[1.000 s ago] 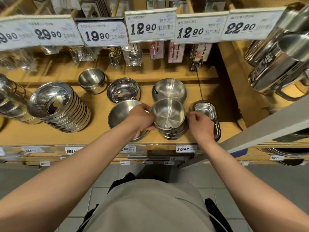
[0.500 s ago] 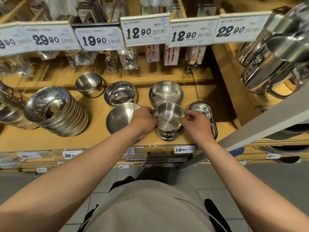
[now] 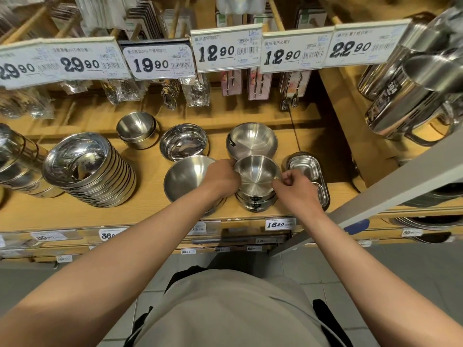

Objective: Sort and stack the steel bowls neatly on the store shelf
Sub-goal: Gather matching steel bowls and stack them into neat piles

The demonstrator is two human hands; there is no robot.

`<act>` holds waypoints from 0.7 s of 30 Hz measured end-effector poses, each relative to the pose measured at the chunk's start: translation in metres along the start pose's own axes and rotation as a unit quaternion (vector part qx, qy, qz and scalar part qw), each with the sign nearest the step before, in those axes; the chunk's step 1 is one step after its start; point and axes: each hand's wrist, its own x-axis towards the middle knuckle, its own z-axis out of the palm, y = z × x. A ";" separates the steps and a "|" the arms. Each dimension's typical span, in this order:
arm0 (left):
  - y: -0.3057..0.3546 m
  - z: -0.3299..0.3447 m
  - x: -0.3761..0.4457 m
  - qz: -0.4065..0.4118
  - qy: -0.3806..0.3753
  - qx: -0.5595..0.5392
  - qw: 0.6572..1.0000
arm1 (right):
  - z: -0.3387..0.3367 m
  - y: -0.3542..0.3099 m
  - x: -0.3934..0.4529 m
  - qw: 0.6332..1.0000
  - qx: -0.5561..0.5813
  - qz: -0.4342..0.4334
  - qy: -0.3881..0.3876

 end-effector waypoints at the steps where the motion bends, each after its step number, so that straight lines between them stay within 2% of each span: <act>1: 0.002 0.002 -0.001 -0.006 -0.018 0.009 1.000 | 0.000 0.000 0.000 0.999 0.021 0.027 -0.016; 3: 0.005 0.008 -0.001 -0.026 -0.048 0.007 0.998 | 0.004 0.002 -0.001 0.990 0.102 0.086 -0.046; 5: 0.006 0.015 0.000 -0.062 -0.058 -0.041 0.996 | 0.007 0.003 -0.001 0.982 0.151 0.099 -0.049; 10: 0.004 0.020 0.006 -0.082 -0.013 -0.186 0.979 | 0.009 0.001 0.014 0.988 0.135 0.065 -0.034; 21: 0.009 0.018 0.018 -0.104 0.009 -0.242 0.965 | 0.010 -0.002 0.033 0.986 0.149 0.066 -0.040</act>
